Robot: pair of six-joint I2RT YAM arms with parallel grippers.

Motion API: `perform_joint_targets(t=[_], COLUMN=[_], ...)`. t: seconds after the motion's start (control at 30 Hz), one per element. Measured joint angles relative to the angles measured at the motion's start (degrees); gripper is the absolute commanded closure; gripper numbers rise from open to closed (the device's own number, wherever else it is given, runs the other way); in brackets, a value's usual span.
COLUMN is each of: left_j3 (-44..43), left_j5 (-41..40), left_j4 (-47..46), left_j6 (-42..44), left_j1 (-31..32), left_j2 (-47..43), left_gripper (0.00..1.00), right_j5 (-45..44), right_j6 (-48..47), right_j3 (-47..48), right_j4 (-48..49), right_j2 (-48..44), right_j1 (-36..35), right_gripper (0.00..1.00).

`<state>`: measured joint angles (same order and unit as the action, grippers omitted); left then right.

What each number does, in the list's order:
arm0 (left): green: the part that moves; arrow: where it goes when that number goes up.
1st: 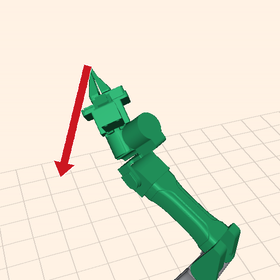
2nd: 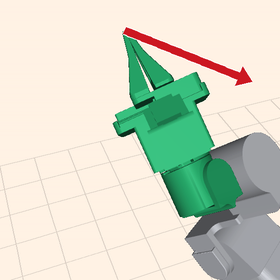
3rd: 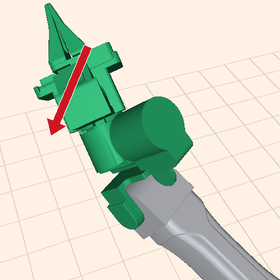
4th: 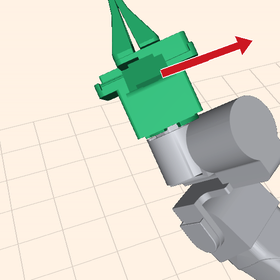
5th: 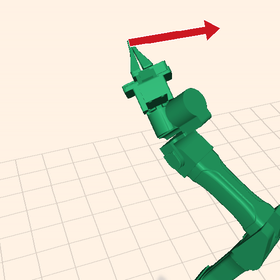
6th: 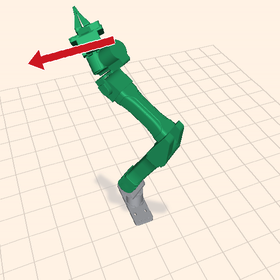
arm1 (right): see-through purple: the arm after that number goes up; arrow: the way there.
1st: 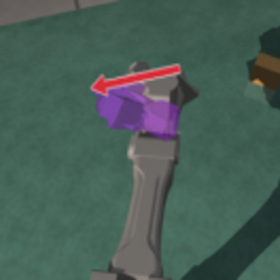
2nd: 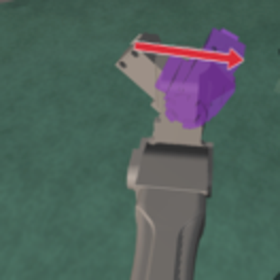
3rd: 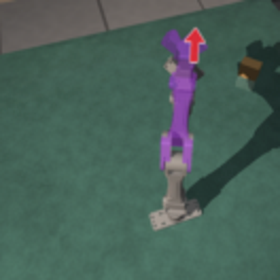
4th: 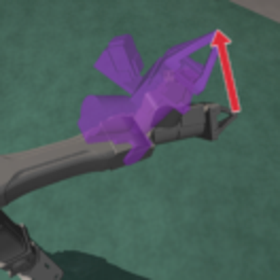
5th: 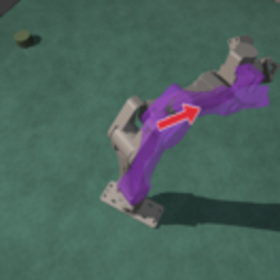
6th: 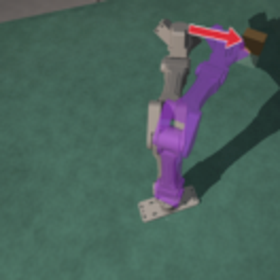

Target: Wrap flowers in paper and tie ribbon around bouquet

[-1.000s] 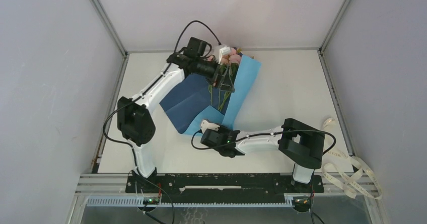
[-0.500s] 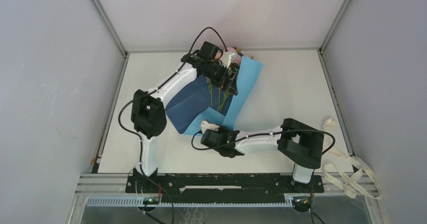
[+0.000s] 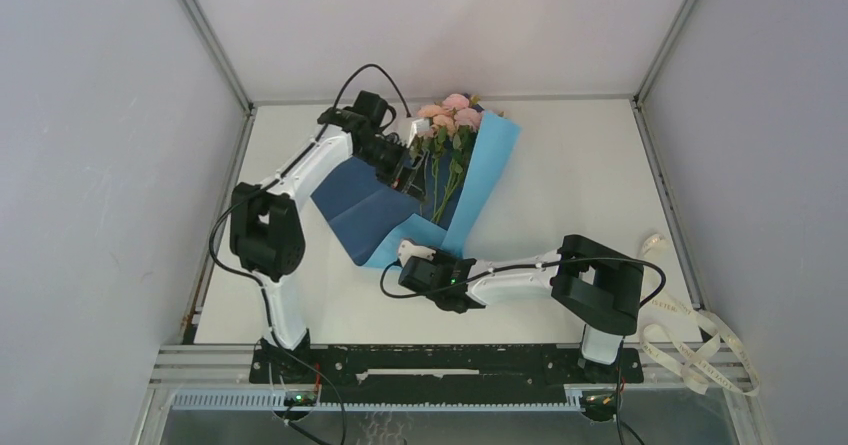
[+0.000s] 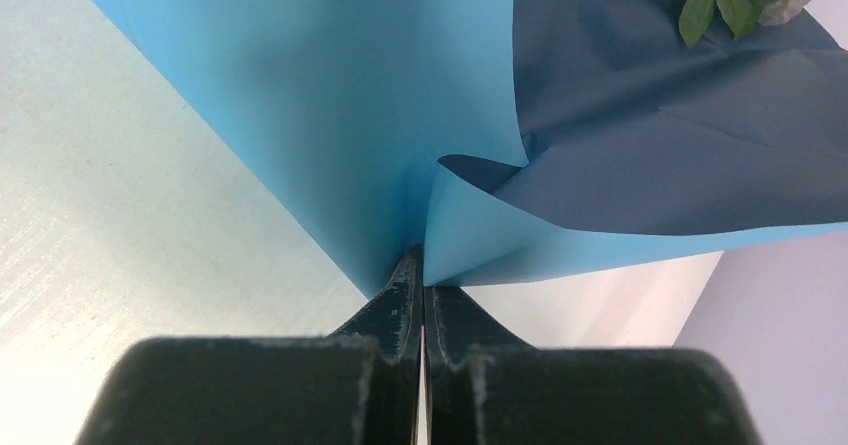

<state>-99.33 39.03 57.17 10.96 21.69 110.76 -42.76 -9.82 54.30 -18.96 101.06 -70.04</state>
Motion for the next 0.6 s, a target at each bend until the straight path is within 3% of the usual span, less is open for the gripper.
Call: perform_joint_targets(t=[0.23, 0.43, 0.6], left_j3=[-1.55, -11.61, -13.62], left_j5=[5.01, 2.14, -2.67], left_j4=[-5.73, -9.81, -10.16], left_j6=[-2.56, -5.73, -7.61], left_j1=[6.34, 12.37, 12.35], left_j2=[0.17, 5.66, 10.6], left_gripper=[0.0, 0.0, 0.0], right_j5=[0.02, 0.0, 0.02], right_j6=[-0.79, -0.76, -0.76], right_j3=[0.0, 0.0, 0.0], right_j4=[0.04, -0.04, -0.07], right_j2=[0.0, 0.0, 0.0], right_j1=[0.0, 0.0, 0.0], right_gripper=[1.0, 1.0, 1.0])
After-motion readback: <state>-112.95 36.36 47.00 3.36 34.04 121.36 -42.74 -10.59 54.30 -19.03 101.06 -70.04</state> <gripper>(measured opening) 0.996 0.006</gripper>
